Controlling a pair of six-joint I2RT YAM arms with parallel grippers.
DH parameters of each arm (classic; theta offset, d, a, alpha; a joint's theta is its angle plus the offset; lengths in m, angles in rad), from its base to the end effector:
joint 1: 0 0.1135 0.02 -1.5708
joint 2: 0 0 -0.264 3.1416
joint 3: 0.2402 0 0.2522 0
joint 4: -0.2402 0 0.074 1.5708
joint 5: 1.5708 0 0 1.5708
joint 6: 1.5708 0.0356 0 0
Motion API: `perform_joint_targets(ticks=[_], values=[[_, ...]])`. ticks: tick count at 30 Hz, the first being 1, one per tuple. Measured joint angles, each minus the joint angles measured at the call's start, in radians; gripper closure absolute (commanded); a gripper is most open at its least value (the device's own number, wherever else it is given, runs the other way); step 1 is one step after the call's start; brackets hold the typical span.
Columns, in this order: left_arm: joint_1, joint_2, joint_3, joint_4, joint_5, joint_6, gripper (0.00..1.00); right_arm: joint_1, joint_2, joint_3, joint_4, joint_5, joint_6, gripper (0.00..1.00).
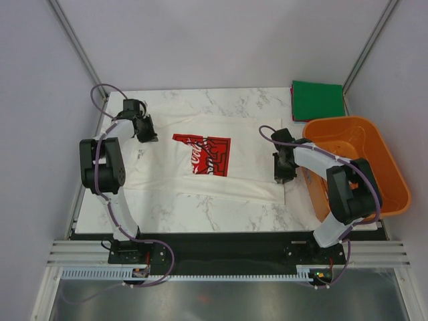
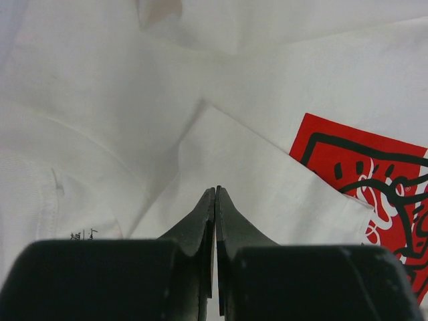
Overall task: Fold and stack the t-shirts
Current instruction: Fold the tshirt
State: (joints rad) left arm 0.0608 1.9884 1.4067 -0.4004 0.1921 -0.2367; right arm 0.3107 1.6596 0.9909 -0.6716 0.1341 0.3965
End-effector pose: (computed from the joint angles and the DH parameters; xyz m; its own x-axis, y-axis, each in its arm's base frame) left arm 0.4248 0.0190 0.1797 -0.8178 -0.2804 -0.5026 -0.1498 0.9469 -0.2846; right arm 0.2850 0.0865 0.1653 -0.9608 0.0935 -0.2610 0.1053 0.9939 -0.0318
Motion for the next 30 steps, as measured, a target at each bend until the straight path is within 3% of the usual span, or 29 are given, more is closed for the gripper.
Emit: perform_joint_targets(ticks=[22, 23, 24, 30], values=[[-0.029, -0.001, 0.0, -0.002, -0.005, 0.0, 0.94, 0.019, 0.0, 0.0, 0.002, 0.004, 0.001, 0.68], [-0.028, -0.002, 0.0, -0.002, -0.005, 0.0, 0.69, 0.019, 0.0, 0.0, 0.002, 0.005, 0.001, 0.68], [-0.027, -0.004, 0.0, -0.003, -0.019, 0.007, 0.15, 0.019, 0.0, 0.0, 0.002, 0.005, 0.001, 0.68], [-0.024, -0.04, 0.0, -0.016, -0.093, 0.042, 0.06, 0.019, 0.0, 0.0, 0.002, 0.008, 0.0, 0.68]])
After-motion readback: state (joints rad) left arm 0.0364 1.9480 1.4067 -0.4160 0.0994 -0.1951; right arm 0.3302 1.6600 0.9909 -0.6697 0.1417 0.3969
